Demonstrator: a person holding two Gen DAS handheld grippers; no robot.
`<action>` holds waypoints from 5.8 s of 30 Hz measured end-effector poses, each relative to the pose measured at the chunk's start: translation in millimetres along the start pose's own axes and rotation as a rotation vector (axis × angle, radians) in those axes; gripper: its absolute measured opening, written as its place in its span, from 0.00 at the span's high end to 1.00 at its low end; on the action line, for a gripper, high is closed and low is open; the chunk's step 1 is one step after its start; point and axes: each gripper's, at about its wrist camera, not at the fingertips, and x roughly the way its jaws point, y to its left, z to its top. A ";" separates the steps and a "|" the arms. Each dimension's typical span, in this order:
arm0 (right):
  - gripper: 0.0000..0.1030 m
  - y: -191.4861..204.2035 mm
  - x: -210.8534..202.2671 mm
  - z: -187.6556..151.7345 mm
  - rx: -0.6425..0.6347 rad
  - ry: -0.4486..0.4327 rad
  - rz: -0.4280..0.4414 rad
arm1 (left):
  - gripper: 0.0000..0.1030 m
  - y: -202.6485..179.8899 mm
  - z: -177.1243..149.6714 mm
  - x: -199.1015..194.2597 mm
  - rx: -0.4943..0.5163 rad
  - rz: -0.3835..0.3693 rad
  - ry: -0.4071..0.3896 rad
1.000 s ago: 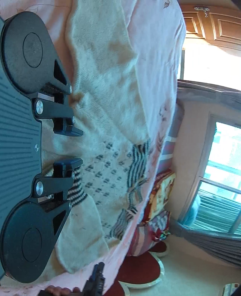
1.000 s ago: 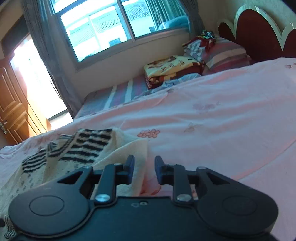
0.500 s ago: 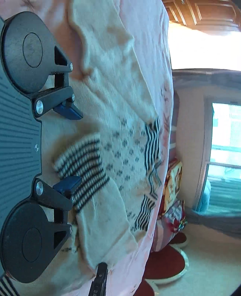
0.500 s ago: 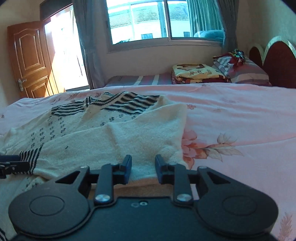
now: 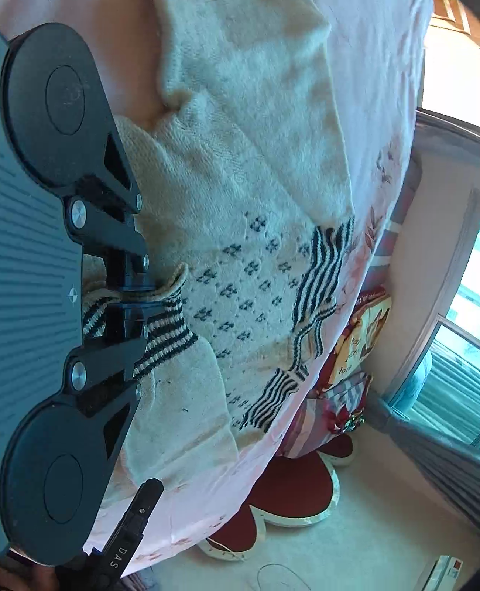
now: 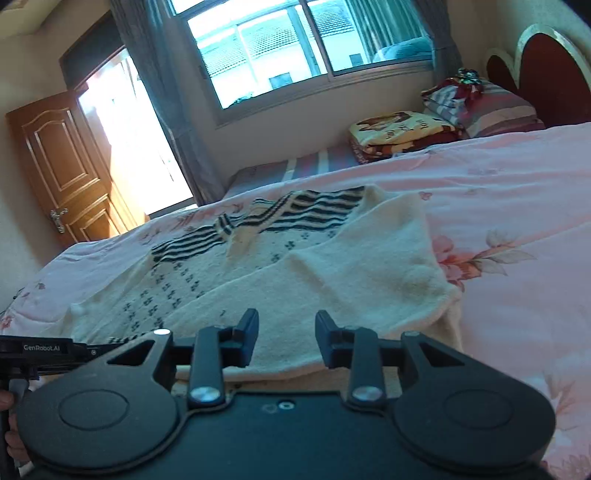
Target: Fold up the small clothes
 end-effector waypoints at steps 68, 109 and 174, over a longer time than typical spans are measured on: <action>0.63 -6.3 -24.1 -16.1 0.066 0.115 -0.064 | 0.62 252.7 -58.2 -160.4 -0.763 0.316 -0.448; 0.59 47.5 41.8 -15.3 0.370 0.237 0.273 | 0.40 32.9 -44.7 -46.8 0.173 0.308 -0.148; 0.77 -47.0 37.7 21.3 0.231 0.098 0.107 | 0.46 6.3 56.1 45.4 0.210 0.235 -0.240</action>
